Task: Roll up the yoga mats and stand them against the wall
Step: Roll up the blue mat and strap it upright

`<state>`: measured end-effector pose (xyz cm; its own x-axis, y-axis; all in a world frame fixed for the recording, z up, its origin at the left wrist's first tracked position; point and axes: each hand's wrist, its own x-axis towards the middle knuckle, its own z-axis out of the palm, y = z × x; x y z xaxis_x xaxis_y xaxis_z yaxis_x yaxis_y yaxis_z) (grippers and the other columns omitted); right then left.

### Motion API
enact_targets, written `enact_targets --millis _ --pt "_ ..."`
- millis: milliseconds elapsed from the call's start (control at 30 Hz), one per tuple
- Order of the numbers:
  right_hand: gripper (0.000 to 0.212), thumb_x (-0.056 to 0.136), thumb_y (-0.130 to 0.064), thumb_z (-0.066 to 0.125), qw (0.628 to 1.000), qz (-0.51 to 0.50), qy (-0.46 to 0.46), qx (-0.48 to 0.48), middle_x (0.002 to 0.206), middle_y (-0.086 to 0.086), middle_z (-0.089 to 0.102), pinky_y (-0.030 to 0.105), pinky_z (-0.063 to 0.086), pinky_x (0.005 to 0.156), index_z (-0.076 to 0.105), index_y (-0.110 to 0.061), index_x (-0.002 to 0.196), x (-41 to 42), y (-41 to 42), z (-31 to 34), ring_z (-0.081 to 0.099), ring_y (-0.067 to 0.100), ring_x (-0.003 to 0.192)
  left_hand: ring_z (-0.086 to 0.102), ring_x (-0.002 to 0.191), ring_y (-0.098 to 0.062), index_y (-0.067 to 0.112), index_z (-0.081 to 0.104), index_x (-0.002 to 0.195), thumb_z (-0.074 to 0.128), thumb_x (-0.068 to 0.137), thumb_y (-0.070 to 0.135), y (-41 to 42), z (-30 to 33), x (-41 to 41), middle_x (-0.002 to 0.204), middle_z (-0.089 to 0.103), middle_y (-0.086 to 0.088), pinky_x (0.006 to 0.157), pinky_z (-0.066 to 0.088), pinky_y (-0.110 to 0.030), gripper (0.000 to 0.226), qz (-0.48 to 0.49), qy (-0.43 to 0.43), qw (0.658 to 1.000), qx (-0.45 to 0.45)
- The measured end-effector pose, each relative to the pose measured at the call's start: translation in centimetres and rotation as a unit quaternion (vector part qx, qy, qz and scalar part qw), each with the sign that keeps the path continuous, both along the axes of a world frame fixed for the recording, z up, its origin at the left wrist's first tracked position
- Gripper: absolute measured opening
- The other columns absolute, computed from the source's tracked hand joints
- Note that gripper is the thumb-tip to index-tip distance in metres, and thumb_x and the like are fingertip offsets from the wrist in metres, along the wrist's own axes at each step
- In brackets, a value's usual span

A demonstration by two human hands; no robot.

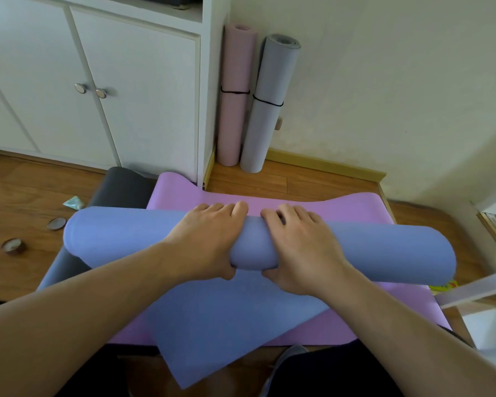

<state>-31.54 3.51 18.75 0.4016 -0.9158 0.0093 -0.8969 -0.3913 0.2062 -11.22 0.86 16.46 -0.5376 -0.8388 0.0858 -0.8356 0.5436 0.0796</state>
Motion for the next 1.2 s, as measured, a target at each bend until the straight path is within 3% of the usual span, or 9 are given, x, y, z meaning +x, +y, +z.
enact_targets --millis 100,200,367,467,600,767,1000,1100,1200 --pt "0.076 0.067 -0.061 0.077 1.000 0.000 -0.006 0.011 0.117 -0.001 0.059 0.044 0.051 0.089 0.052 -0.023 0.128 0.0 -0.1 0.5 0.060 0.026 0.105 0.056 0.100 -0.019 0.023 0.043 0.129 0.082 0.061 0.054 0.3 -0.6 0.1 0.116 0.057 0.005 0.089 0.049 -0.034 0.085 -0.002 -0.017 1.000 -0.007" --pt "0.072 0.066 -0.060 0.074 0.999 0.002 -0.034 0.005 0.113 -0.003 0.064 0.043 0.052 0.089 0.057 -0.023 0.126 -0.2 -0.2 0.8 0.063 0.025 0.104 0.057 0.102 -0.023 0.019 0.046 0.134 0.084 0.064 0.050 0.2 -0.6 -0.2 0.121 0.054 -0.001 0.088 0.051 -0.038 0.085 0.003 -0.056 0.998 -0.038" --pt "0.108 0.061 -0.053 0.085 0.999 0.021 -0.017 -0.039 0.129 0.009 0.055 0.044 0.045 0.104 0.042 -0.012 0.152 0.2 0.3 0.5 0.055 0.032 0.116 0.060 0.096 -0.020 0.021 0.042 0.128 0.082 0.072 0.044 -0.2 0.6 -0.3 0.116 0.058 0.003 0.079 0.049 -0.034 0.073 0.009 -0.039 0.999 -0.024" --pt "0.119 0.053 -0.055 0.093 0.999 0.002 0.017 -0.029 0.131 0.013 0.050 0.047 0.045 0.104 0.040 -0.010 0.151 0.2 0.2 0.3 0.053 0.035 0.115 0.056 0.087 -0.017 0.023 0.038 0.126 0.084 0.068 0.051 -0.3 1.1 0.0 0.111 0.060 0.007 0.069 0.041 -0.031 0.079 0.022 -0.015 1.000 0.014" --pt "0.094 0.057 -0.055 0.089 1.000 -0.017 0.009 -0.019 0.119 0.008 0.057 0.044 0.048 0.092 0.052 -0.014 0.134 0.1 -0.2 0.3 0.059 0.033 0.105 0.057 0.089 -0.017 0.025 0.039 0.124 0.081 0.066 0.054 0.0 0.7 0.2 0.109 0.060 0.009 0.073 0.044 -0.031 0.077 0.022 0.011 0.999 0.025" --pt "0.084 0.064 -0.060 0.079 1.000 -0.012 -0.024 0.012 0.124 0.000 0.063 0.044 0.048 0.097 0.053 -0.021 0.134 -0.2 -0.5 0.6 0.061 0.028 0.112 0.057 0.103 -0.022 0.019 0.044 0.134 0.085 0.059 0.053 0.3 -0.6 -0.1 0.121 0.053 0.001 0.088 0.050 -0.036 0.092 0.027 -0.038 0.999 -0.011" --pt "0.119 0.055 -0.057 0.091 1.000 0.010 0.022 0.000 0.134 0.009 0.050 0.045 0.040 0.109 0.039 -0.013 0.152 -0.1 -0.2 0.3 0.050 0.033 0.121 0.059 0.097 -0.018 0.024 0.043 0.127 0.082 0.070 0.053 -0.3 0.8 0.2 0.115 0.055 0.006 0.078 0.043 -0.031 0.075 0.017 -0.025 0.999 0.032" --pt "0.101 0.063 -0.055 0.087 1.000 0.002 0.013 0.014 0.129 0.005 0.052 0.044 0.044 0.102 0.042 -0.019 0.145 -0.3 -0.3 0.3 0.054 0.032 0.118 0.058 0.099 -0.018 0.025 0.045 0.130 0.080 0.068 0.054 -0.1 0.5 0.1 0.117 0.057 0.007 0.083 0.046 -0.032 0.077 0.015 -0.008 0.999 0.040" --pt "0.087 0.065 -0.054 0.081 1.000 -0.009 -0.004 0.014 0.126 0.001 0.058 0.044 0.048 0.098 0.047 -0.022 0.140 -0.5 -0.5 0.7 0.058 0.029 0.116 0.056 0.113 -0.023 0.020 0.039 0.146 0.082 0.064 0.055 0.3 -0.3 -0.1 0.130 0.054 0.002 0.098 0.047 -0.037 0.099 0.002 -0.020 1.000 0.004"
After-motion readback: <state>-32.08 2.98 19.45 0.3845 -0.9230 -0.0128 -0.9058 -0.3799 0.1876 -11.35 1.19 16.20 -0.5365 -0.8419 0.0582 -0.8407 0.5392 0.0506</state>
